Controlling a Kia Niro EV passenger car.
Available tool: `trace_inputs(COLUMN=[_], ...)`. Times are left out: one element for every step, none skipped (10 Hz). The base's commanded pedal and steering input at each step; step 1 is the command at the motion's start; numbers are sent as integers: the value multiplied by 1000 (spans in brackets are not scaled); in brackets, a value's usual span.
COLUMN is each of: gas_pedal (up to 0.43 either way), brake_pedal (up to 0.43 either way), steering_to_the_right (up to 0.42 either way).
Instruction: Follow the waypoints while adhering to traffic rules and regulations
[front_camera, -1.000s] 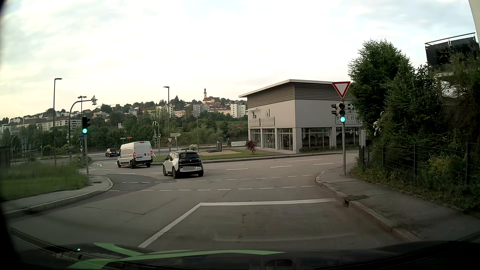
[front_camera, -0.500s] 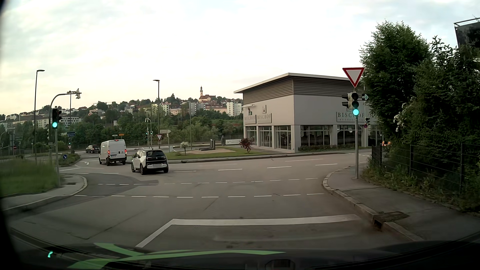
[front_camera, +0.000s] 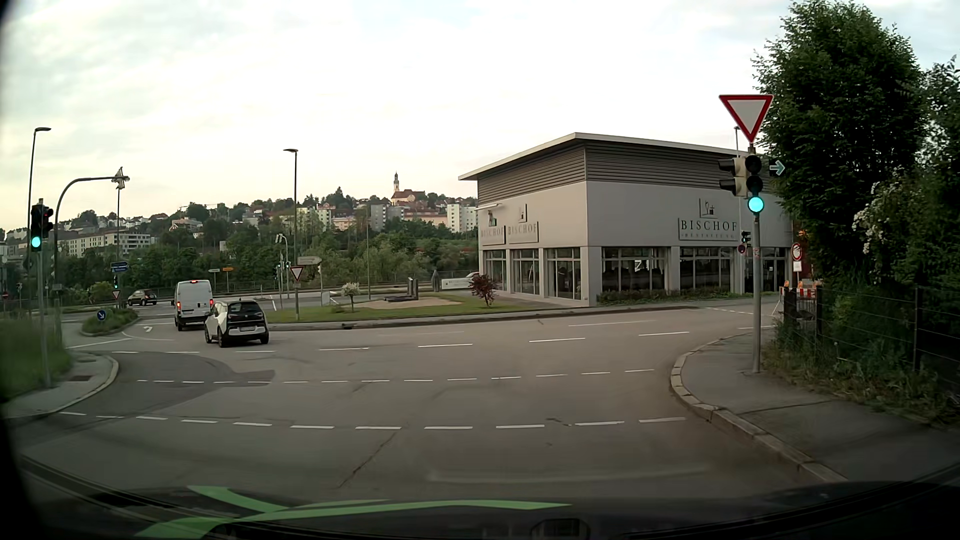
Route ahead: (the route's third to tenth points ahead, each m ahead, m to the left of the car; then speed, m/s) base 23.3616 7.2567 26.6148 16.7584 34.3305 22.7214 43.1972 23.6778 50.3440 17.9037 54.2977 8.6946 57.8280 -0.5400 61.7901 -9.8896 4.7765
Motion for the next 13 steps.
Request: trace_inputs(gas_pedal=[0,0,0,0,0,0,0,0,0,0,0,0,0], brake_pedal=[226,226,226,226,207,201,195,165,152,128,116,91,43], steering_to_the_right=[13,12,12,14,14,14,13,13,12,8,-1,-27,-57])
